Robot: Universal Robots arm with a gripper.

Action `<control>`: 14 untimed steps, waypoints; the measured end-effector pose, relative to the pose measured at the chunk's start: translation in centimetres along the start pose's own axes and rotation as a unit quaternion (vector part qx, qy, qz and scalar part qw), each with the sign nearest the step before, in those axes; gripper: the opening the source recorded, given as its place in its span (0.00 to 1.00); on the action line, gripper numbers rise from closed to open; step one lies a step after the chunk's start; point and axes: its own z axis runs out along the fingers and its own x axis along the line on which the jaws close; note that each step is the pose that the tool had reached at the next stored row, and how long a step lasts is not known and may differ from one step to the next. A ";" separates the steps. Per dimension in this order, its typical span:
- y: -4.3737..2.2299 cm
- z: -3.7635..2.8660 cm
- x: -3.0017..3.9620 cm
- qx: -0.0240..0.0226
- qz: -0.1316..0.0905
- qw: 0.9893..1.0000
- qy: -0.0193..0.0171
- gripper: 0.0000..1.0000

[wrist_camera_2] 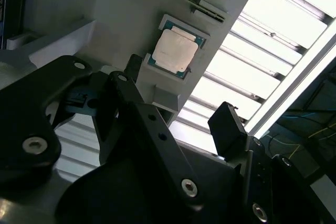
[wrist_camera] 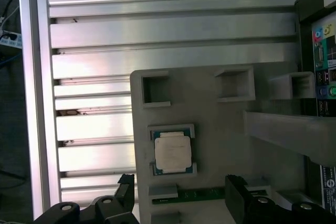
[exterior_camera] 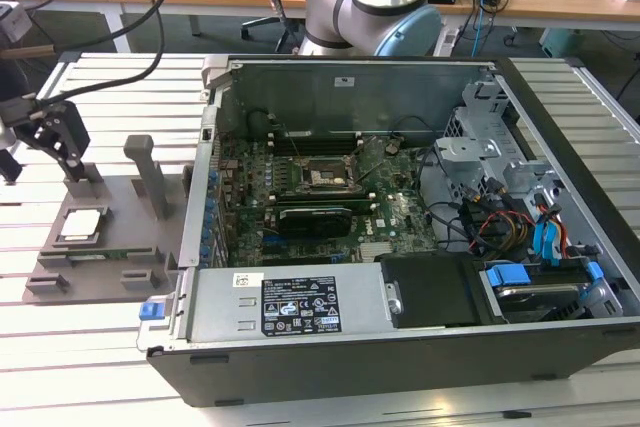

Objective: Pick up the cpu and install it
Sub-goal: 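Pick up the cpu and move it towards the insertion slot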

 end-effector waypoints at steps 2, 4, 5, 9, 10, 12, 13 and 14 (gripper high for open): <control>0.00 0.08 0.00 0.000 0.000 1.000 0.000 0.78; 0.00 0.19 0.01 0.000 0.000 1.000 0.000 0.78; 0.00 0.22 0.00 0.000 0.000 1.000 0.000 0.78; 0.00 0.40 0.01 0.000 0.000 1.000 0.000 0.78; 0.00 0.45 0.01 0.000 0.000 1.000 0.000 0.78; 0.00 0.57 0.02 0.000 0.000 1.000 0.000 0.78; 0.00 0.65 0.02 0.000 0.000 1.000 0.000 0.78; 0.00 0.71 0.02 0.000 0.000 1.000 0.000 0.78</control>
